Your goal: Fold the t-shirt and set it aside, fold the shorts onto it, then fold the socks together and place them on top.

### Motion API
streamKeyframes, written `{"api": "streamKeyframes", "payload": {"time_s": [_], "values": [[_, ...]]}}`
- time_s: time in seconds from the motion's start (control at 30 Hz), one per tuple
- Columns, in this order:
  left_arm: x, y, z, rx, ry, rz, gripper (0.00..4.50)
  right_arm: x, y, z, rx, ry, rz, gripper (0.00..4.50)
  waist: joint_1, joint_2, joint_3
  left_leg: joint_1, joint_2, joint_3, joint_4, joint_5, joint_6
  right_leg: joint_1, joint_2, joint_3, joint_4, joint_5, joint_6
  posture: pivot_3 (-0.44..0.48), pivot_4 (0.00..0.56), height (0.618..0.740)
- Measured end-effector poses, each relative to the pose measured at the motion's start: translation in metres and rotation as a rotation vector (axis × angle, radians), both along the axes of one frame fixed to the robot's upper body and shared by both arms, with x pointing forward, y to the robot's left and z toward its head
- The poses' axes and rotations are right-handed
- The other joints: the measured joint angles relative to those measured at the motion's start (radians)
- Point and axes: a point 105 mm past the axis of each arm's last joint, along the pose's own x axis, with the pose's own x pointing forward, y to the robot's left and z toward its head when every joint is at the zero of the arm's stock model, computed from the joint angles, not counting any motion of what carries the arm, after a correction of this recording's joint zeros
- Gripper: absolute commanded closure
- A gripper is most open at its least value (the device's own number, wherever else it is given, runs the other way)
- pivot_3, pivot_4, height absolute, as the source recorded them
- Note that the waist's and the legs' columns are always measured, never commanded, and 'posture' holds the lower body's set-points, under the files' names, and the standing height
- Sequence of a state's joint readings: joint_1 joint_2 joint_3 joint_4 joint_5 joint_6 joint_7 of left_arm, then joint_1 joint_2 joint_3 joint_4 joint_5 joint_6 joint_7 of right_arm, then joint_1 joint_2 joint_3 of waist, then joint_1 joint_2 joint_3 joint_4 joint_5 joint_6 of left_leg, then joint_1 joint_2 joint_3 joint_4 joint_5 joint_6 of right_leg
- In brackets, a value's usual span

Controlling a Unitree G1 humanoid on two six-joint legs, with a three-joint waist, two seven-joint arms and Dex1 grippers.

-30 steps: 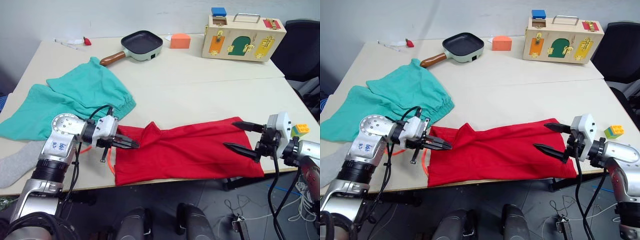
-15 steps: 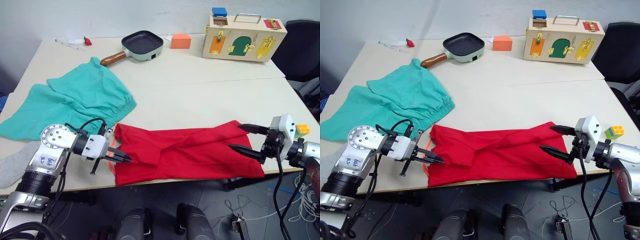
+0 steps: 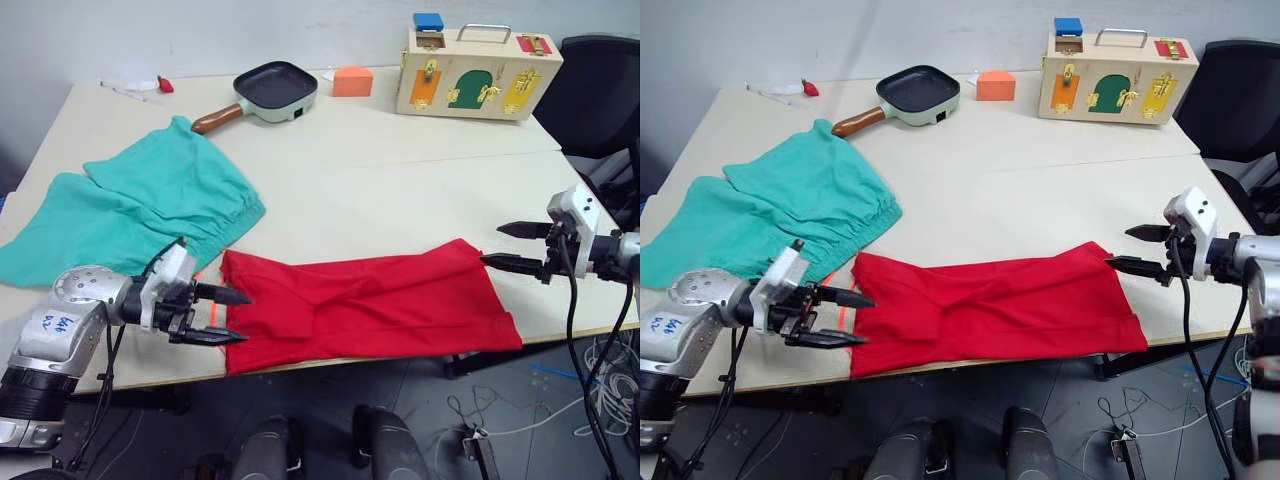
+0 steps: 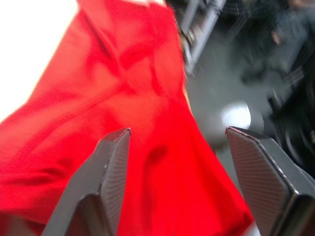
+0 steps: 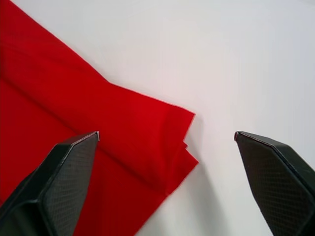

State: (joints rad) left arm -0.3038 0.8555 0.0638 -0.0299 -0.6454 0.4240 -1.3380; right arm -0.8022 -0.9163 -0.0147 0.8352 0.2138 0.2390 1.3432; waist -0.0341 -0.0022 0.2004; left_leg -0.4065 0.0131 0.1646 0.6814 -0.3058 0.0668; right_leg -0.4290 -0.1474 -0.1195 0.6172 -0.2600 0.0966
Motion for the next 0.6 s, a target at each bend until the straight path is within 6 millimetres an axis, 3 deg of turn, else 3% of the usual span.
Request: {"api": "streamKeyframes", "payload": {"time_s": [0.27, 0.37, 0.6], "values": [[0.004, -0.022, 0.008, -0.122, -0.069, 0.044, 1.44, 0.025, 0.026, -0.017, -0.007, 0.115, 0.019, 0.00, -0.002, 0.000, 0.000, 0.000, 0.001, 0.002, 0.000, 0.001, 0.000, 0.000, 0.002, 0.000, 0.003, 0.000, 0.000, 0.000, 0.150, 0.740], [0.004, -0.024, 0.005, -0.130, -0.075, 0.053, 1.41, 0.029, 0.030, -0.023, -0.045, 0.134, 0.014, 0.59, -0.001, 0.000, 0.000, 0.000, 0.001, 0.002, 0.000, 0.001, 0.000, 0.000, 0.002, 0.001, 0.003, 0.000, 0.000, 0.000, 0.150, 0.740], [0.005, -0.024, 0.001, -0.111, -0.101, 0.070, 1.41, 0.033, 0.034, -0.027, -0.078, 0.130, 0.020, 3.00, -0.003, 0.000, 0.000, 0.000, 0.001, 0.002, 0.000, 0.001, -0.001, 0.000, 0.002, 0.001, 0.003, 0.000, 0.000, 0.000, 0.150, 0.740]]}}
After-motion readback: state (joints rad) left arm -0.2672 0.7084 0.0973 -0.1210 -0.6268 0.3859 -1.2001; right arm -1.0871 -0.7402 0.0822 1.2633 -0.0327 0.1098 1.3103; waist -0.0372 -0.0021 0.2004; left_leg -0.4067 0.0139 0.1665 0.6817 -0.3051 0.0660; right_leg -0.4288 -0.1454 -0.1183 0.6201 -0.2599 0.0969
